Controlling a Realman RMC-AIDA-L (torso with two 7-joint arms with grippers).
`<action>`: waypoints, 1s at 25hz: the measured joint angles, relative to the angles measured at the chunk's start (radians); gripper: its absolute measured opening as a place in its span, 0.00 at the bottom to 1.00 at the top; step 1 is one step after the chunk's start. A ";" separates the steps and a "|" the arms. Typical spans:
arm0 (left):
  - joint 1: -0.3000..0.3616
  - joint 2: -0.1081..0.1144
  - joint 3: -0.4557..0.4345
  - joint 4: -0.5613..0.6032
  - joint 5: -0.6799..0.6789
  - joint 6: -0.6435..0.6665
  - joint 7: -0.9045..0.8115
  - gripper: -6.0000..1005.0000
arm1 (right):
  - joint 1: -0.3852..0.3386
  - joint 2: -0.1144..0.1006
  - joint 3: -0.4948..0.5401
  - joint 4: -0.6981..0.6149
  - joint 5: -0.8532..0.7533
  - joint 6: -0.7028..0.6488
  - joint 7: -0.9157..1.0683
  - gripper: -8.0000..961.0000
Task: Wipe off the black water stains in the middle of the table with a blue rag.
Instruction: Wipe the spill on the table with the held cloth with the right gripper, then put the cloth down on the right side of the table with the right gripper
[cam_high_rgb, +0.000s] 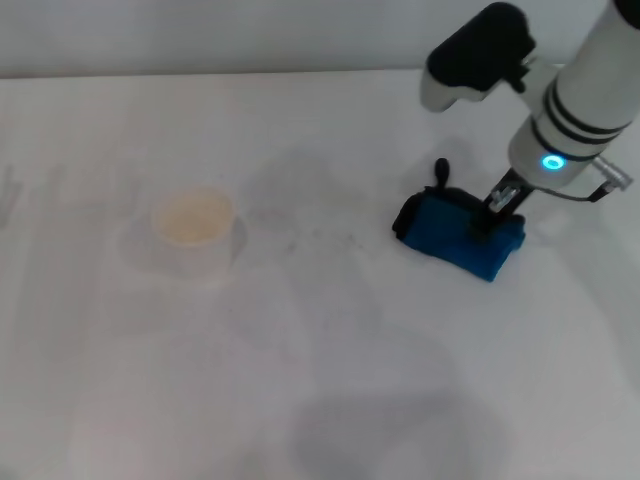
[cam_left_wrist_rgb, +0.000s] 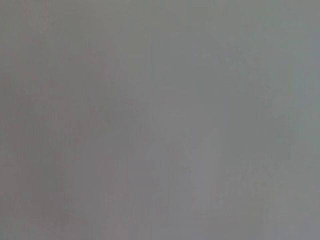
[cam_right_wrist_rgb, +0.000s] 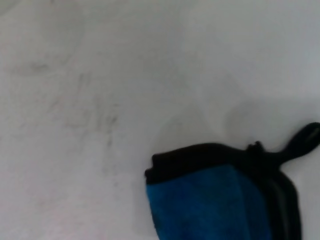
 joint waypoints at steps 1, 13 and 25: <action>-0.001 0.000 0.000 0.000 0.000 0.000 0.001 0.89 | -0.008 0.000 0.017 -0.011 -0.008 0.002 0.000 0.08; -0.007 0.000 0.000 0.000 0.000 -0.012 0.002 0.89 | -0.049 -0.002 0.123 -0.027 -0.083 0.012 -0.011 0.08; -0.007 0.000 0.000 0.000 0.000 -0.014 0.002 0.89 | -0.055 0.001 0.121 -0.034 -0.068 0.035 -0.050 0.08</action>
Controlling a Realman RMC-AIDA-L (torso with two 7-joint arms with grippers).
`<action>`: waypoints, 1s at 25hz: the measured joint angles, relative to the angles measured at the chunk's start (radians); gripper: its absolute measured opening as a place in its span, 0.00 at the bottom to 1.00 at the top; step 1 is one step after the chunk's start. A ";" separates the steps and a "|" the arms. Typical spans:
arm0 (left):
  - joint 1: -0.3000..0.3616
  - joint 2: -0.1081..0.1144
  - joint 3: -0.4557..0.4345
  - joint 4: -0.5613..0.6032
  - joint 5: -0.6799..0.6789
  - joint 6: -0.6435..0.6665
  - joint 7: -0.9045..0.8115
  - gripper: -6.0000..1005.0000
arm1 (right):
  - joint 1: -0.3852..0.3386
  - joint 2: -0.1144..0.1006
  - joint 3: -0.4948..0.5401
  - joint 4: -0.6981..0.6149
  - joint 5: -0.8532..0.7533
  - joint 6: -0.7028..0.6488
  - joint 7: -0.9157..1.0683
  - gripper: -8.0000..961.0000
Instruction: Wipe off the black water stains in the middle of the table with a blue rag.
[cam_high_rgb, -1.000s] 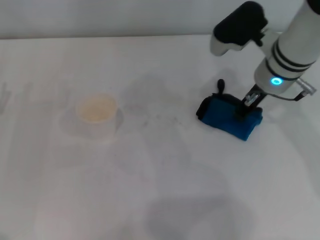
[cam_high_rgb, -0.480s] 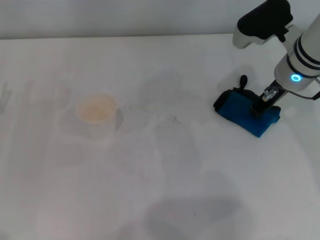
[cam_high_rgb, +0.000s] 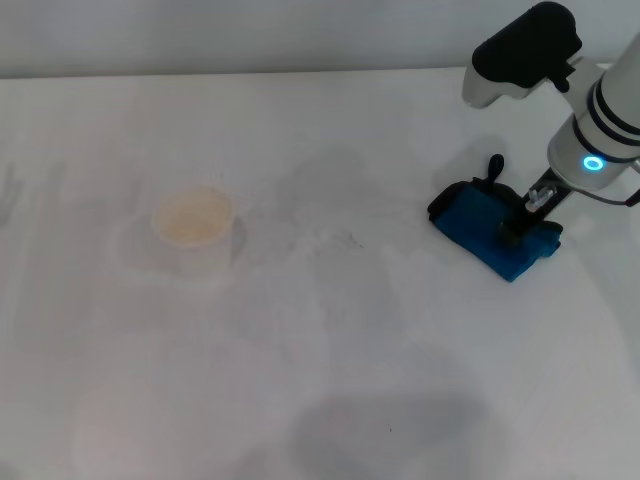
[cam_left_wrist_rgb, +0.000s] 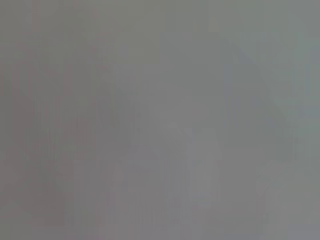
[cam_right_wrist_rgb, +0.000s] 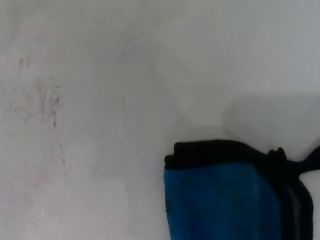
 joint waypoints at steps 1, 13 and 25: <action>0.000 0.000 0.000 0.000 0.000 0.000 0.000 0.89 | -0.002 0.000 0.001 -0.001 0.005 0.002 -0.008 0.08; 0.001 0.000 0.000 0.000 0.000 -0.002 0.001 0.89 | -0.023 0.000 0.016 -0.049 0.058 0.016 -0.055 0.51; 0.009 0.000 0.000 -0.001 -0.002 -0.004 0.001 0.89 | -0.175 -0.007 0.408 -0.238 0.211 -0.119 -0.194 0.51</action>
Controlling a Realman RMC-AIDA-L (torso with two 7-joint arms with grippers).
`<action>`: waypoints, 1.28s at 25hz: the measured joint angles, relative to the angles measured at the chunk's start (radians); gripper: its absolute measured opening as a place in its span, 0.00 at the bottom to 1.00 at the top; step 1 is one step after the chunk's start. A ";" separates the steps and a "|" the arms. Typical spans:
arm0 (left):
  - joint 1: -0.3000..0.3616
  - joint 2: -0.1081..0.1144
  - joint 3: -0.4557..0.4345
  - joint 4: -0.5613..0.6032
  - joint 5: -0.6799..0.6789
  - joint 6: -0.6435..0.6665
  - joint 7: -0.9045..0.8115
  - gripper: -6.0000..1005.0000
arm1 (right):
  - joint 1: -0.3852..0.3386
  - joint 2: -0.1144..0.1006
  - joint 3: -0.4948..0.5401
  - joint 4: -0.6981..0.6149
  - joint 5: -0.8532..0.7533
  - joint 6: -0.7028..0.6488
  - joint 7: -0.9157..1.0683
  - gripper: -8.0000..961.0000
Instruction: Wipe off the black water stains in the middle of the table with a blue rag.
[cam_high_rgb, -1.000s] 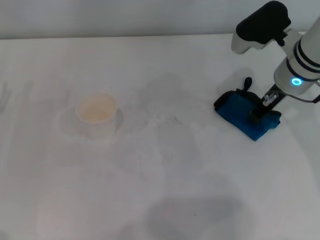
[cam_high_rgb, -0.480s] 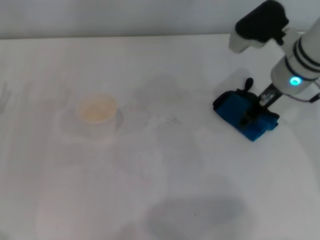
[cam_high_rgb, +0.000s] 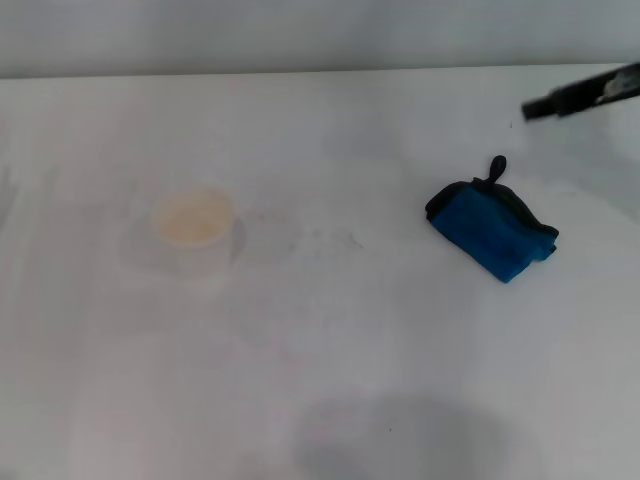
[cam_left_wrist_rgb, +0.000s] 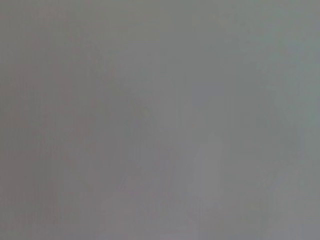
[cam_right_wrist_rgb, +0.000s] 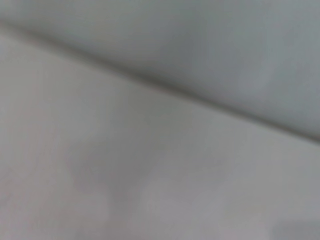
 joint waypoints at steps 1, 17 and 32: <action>0.000 0.000 0.000 0.000 0.000 -0.002 0.000 0.89 | -0.013 0.001 0.040 0.012 0.038 -0.028 -0.035 0.51; -0.008 0.000 0.000 -0.017 -0.001 -0.019 0.000 0.89 | -0.201 0.003 0.351 0.620 1.248 -0.166 -1.324 0.51; -0.001 0.000 0.000 -0.043 -0.005 -0.016 0.062 0.89 | -0.211 0.009 0.580 1.059 1.628 0.026 -2.168 0.51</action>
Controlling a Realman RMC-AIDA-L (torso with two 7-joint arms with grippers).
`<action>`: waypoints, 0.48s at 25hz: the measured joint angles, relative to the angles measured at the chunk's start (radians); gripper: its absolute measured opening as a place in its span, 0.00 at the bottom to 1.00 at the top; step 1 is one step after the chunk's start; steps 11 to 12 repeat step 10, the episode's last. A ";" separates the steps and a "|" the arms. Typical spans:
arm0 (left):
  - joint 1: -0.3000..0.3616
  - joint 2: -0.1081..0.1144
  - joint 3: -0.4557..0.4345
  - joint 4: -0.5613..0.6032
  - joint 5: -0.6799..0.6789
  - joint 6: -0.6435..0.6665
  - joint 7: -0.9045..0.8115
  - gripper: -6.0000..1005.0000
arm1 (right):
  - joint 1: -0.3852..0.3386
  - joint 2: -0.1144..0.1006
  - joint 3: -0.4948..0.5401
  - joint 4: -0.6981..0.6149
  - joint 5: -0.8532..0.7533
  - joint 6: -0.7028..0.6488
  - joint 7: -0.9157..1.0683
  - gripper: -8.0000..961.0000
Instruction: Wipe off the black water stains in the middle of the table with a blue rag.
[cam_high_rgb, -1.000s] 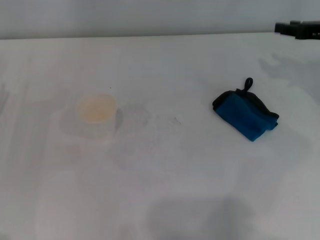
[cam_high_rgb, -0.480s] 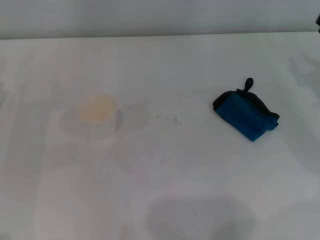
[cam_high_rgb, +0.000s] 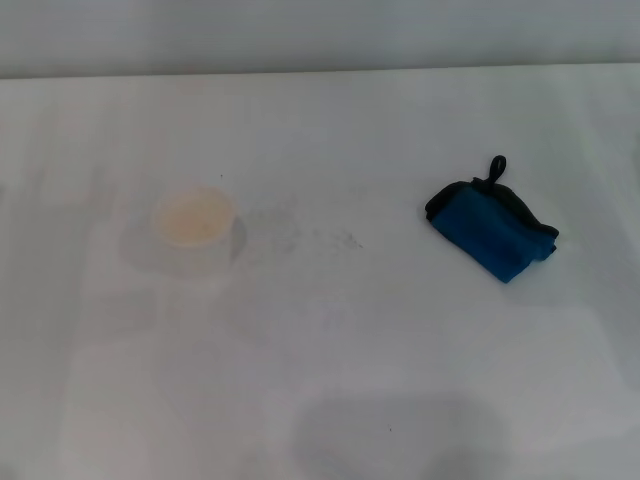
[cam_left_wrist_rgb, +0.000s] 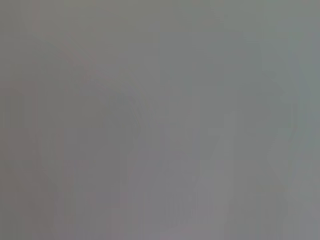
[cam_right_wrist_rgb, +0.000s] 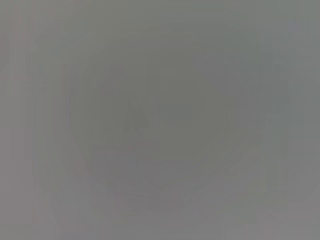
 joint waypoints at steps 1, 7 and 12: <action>0.001 0.000 0.000 0.000 -0.001 -0.001 0.006 0.89 | -0.002 0.000 0.027 0.015 0.000 -0.001 -0.027 0.51; 0.001 -0.003 0.000 -0.001 -0.004 -0.005 0.043 0.89 | -0.022 0.000 0.088 0.046 0.002 -0.058 -0.077 0.51; 0.001 -0.004 0.000 0.004 -0.019 -0.001 0.048 0.89 | -0.032 0.000 0.089 0.047 0.003 -0.043 -0.076 0.51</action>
